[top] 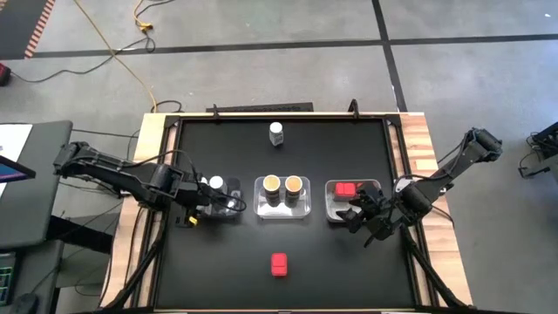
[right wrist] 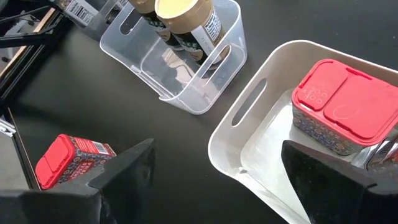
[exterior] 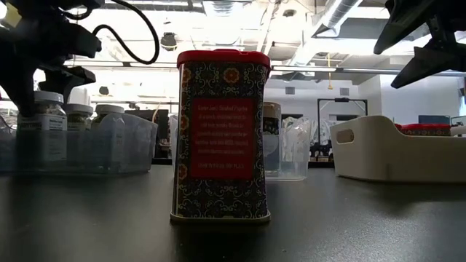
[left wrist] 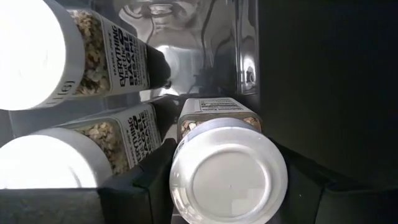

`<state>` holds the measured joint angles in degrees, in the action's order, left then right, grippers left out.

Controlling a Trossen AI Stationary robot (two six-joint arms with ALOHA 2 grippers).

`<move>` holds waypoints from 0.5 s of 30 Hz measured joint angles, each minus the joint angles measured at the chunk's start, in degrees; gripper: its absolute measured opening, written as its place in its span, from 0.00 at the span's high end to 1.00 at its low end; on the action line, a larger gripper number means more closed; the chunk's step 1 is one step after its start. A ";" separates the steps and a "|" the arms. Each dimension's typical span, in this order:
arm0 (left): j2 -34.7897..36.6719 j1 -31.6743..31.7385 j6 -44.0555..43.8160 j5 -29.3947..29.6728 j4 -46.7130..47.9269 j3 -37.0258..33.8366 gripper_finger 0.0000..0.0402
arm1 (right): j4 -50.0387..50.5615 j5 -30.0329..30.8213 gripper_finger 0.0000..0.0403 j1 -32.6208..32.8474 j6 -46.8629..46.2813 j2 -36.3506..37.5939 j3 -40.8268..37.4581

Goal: Sort spices by type
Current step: Put the bottom white seasoning bottle into the black bin

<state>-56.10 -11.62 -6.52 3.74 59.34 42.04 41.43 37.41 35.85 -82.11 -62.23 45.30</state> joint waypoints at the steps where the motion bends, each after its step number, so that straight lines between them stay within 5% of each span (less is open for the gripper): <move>1: 0.00 0.00 0.07 -0.07 -0.08 0.00 0.50 | 0.00 0.00 0.08 -0.01 0.00 0.00 0.00; 15: -0.13 0.02 -0.95 -0.60 -0.07 0.00 0.50 | -0.02 0.00 0.08 -0.02 -0.59 0.00 0.00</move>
<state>-56.23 -11.60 -7.47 3.14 59.27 42.04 41.41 37.41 35.84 -82.70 -62.24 45.30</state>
